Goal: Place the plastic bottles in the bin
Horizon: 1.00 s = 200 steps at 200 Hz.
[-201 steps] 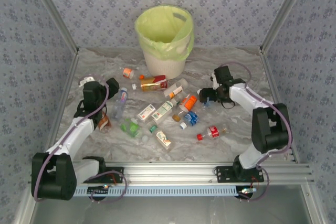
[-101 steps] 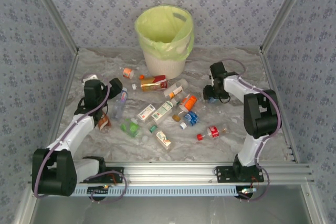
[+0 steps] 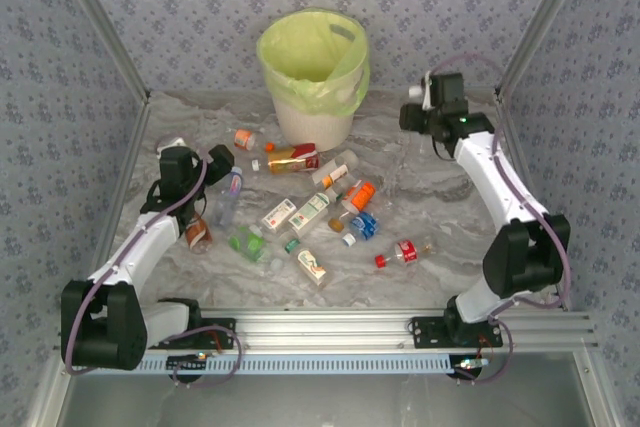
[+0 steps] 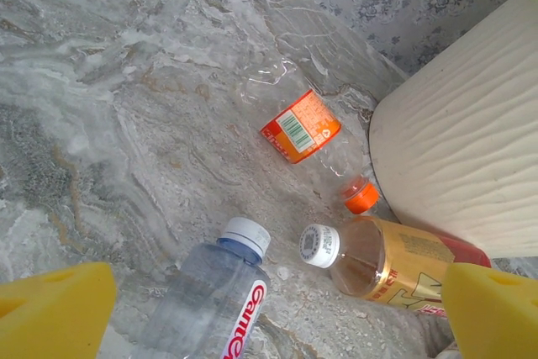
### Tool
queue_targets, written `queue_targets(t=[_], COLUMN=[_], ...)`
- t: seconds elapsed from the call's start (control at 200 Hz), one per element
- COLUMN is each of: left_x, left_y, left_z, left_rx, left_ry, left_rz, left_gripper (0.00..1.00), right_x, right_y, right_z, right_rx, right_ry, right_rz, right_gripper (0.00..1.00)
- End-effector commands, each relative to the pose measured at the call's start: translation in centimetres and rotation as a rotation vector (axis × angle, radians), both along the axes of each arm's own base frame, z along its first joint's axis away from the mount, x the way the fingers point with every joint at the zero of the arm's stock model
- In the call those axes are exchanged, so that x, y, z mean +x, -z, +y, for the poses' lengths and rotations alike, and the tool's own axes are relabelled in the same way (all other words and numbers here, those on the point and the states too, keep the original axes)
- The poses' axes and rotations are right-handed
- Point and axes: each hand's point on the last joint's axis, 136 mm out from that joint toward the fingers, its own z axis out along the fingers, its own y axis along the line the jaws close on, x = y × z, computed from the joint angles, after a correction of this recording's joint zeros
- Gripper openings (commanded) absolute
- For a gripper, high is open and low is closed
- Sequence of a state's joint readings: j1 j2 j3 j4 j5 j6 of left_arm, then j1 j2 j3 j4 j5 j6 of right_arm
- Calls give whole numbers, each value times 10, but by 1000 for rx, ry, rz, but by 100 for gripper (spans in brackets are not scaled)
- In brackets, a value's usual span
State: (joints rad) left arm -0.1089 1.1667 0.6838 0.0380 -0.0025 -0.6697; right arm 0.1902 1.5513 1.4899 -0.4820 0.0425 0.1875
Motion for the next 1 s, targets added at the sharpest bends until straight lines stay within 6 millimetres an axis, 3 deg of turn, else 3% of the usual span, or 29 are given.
queue_targets(t=[0.0,0.195,0.32,0.45,0.55,0.715,0.86,0.994], left_x=[2,-3,-6,-13,-18,-21,-22,-20], left_y=[-11,-6,-7,-7,-6,-5,-3,-1], left_z=[-6,-10,-12,-8,-5,-3,-3,-3], left_rx=[-44,-83,-92,-56,-43,-53,-51,-52], left_ry=[11,13,21,17,10,-5,-8,-10], left_rz=[-4,61,74,108,116,115,123,135], left_gripper=[99,100,99,99,100,100,100,99], right_x=[9,24,42,67,94,129,133,126], right_y=[-74,-176,-219,-239,-229,-184,-144,-120], right_z=[39,99,127,150,159,171,176,175], right_rx=[184,376,463,499,497,456,382,292], right_ry=[-125,-322,-388,-410,-381,-361,-376,-385], right_rz=[-175,-424,-543,-635,-643,-555,-445,-353], right_gripper=[56,56,56,56,56,57,59,64])
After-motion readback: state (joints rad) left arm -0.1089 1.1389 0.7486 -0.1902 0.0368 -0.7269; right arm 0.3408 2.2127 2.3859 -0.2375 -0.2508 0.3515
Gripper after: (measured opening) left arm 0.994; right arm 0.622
